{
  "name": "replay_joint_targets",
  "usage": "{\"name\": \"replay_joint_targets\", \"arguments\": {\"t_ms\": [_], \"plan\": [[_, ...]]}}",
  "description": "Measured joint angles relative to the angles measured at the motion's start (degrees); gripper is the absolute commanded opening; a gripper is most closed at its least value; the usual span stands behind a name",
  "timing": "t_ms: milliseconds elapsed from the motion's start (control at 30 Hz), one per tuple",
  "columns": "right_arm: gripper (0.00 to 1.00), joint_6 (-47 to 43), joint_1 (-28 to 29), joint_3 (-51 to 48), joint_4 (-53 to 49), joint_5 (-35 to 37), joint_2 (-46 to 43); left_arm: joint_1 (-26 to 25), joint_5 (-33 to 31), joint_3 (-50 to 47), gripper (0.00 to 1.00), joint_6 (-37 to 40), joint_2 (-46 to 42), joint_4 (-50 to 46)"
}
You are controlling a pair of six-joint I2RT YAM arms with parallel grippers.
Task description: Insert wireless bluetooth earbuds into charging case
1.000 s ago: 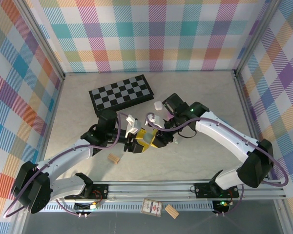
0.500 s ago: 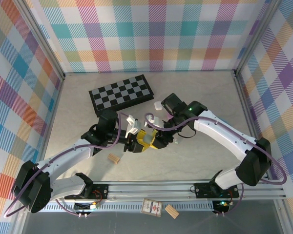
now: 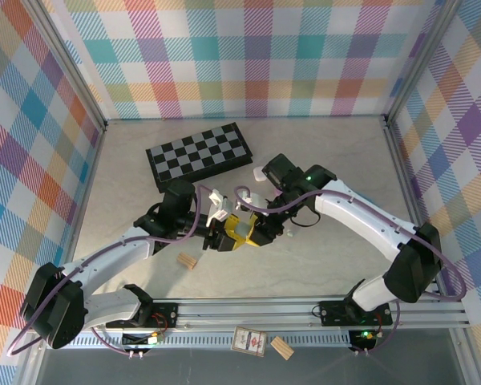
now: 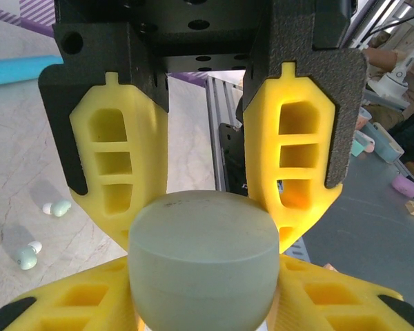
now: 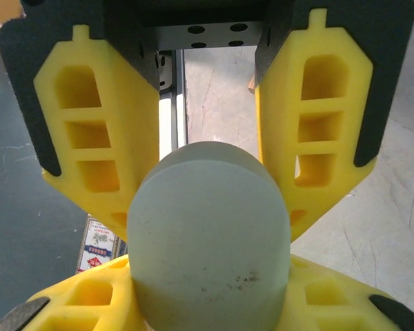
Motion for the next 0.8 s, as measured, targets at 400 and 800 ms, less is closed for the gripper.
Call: {"name": "replay_joint_targets", "arguments": {"t_ms": [400,800], "plan": [[0.62,0.2,0.1,0.1,1.2,2.0,-0.5,0.0,0.3,0.1,0.39,1.4,-0.1,0.2],[0.69,4.0,-2.2,-2.6,5.0,3.6,-6.1,0.0,-0.7,-0.5,0.39,1.5,-1.8,5.1]]}}
